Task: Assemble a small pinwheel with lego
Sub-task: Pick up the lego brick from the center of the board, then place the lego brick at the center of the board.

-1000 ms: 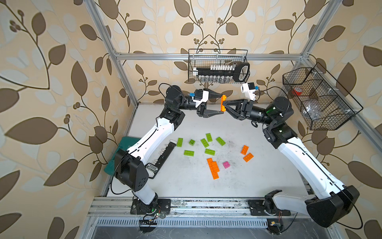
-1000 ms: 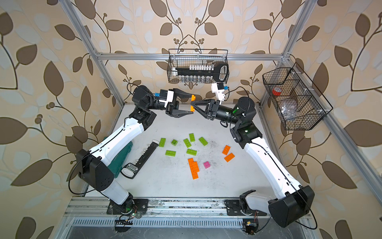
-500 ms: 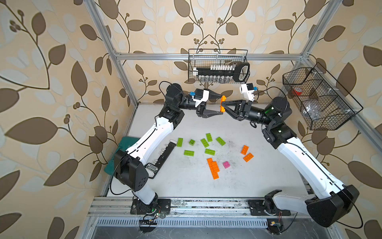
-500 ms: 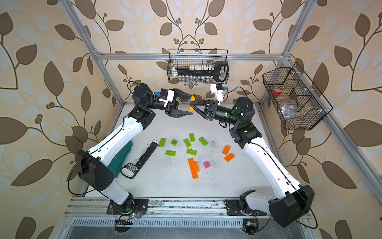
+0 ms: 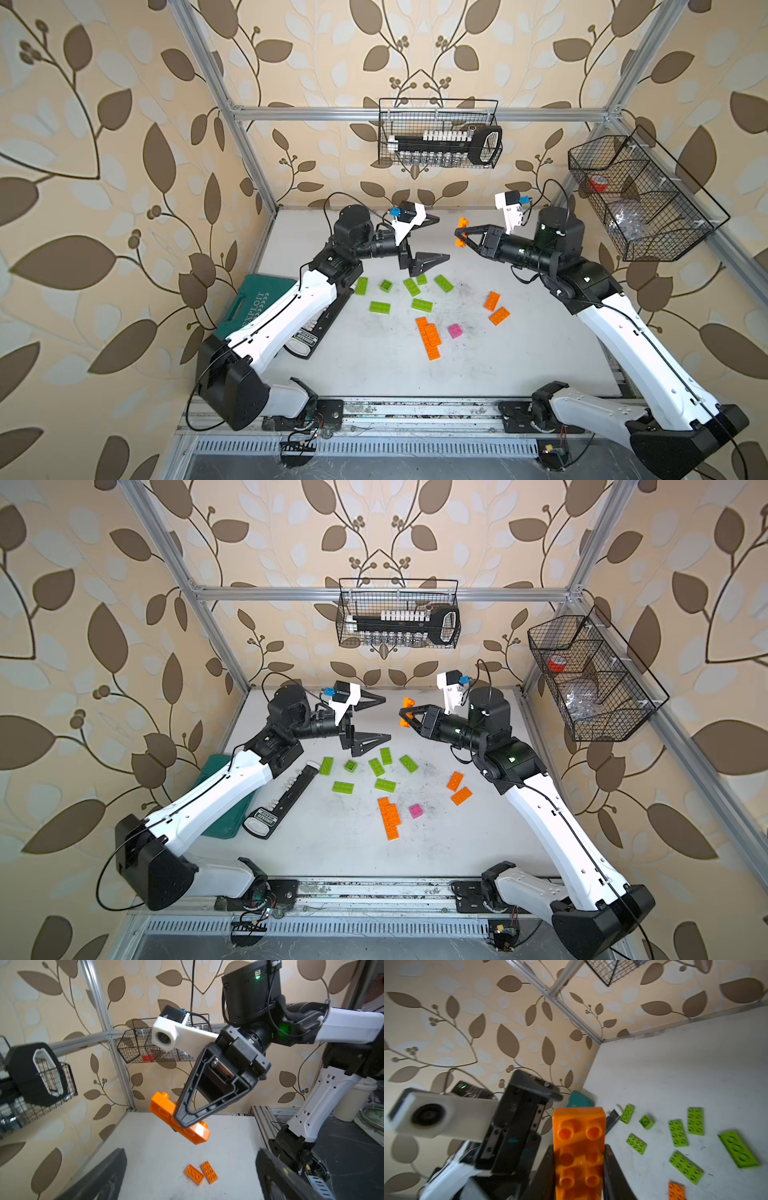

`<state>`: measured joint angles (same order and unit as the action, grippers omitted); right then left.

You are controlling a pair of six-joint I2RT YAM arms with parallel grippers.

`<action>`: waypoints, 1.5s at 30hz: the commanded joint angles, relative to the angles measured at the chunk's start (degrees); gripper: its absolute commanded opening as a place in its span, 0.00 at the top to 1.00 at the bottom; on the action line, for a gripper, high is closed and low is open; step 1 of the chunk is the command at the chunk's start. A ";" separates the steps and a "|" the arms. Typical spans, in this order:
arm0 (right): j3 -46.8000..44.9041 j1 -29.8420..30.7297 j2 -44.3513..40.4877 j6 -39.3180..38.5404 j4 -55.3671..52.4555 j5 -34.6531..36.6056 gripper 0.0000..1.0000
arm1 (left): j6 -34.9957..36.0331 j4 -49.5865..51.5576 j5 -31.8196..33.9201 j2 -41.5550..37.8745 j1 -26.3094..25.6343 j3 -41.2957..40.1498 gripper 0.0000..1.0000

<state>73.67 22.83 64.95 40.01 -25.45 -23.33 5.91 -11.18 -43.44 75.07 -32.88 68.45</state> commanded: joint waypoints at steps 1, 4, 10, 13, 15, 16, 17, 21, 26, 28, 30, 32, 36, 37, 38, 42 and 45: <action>-2.27 1.17 0.95 -10.35 -17.92 12.89 0.92 | -11.35 10.50 21.99 -4.37 -0.59 -3.07 0.01; -3.90 2.92 2.48 -13.35 -24.88 18.88 0.94 | -17.77 22.33 31.21 -5.19 -0.65 -3.69 0.01; -10.36 7.91 6.87 -12.25 -32.03 27.31 0.96 | -33.25 38.68 42.71 -3.54 -0.52 -5.80 0.01; -14.11 11.04 8.77 -9.05 -32.03 29.60 0.96 | -38.14 42.66 41.73 -1.95 -0.47 -6.84 0.01; -16.64 13.53 10.12 -6.23 -31.08 30.70 0.96 | -41.25 41.09 40.32 -2.15 -0.37 -10.30 0.01; -17.76 14.48 10.88 -4.67 -30.85 31.32 0.97 | -42.13 39.43 37.97 -2.31 -0.34 -12.36 0.01; -18.90 15.46 11.38 -3.23 -30.34 32.07 0.97 | -42.15 37.75 35.14 -2.31 -0.42 -13.90 0.01; -23.16 16.63 14.65 1.38 -28.14 33.82 0.98 | -44.17 40.68 42.78 -0.37 -8.52 -13.43 0.01; -26.88 15.96 17.09 4.89 -23.42 33.64 0.97 | -48.05 41.89 47.76 2.82 -17.63 -12.57 0.01; -27.74 15.67 18.44 6.48 -22.38 33.51 0.96 | -48.75 40.63 47.67 3.30 -19.02 -13.20 0.01; -28.63 15.32 19.18 7.89 -21.50 33.11 0.95 | -49.08 40.17 47.65 3.27 -19.15 -13.23 0.01; -29.34 14.67 19.47 8.77 -20.80 33.34 0.94 | -48.68 39.94 48.22 2.83 -19.15 -13.01 0.01; -30.74 12.73 20.04 8.82 -19.42 32.34 0.89 | -49.46 38.73 47.72 2.99 -19.15 -13.46 0.01; -31.10 12.24 20.13 8.71 -19.10 31.78 0.87 | -50.58 38.95 46.86 4.09 -19.15 -13.36 0.01; -31.35 11.94 20.13 8.62 -18.72 31.25 0.86 | -51.47 39.57 46.11 5.06 -19.19 -13.00 0.01; -32.07 11.45 20.71 8.38 -17.07 29.54 0.76 | -56.94 38.64 50.05 5.69 -21.77 -14.40 0.01; -32.18 11.40 20.78 8.13 -16.96 28.90 0.65 | -56.91 36.36 50.81 4.36 -22.31 -15.81 0.01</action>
<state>43.22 34.33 84.44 47.79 -43.94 7.22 -48.38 27.35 4.80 81.01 -54.48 53.25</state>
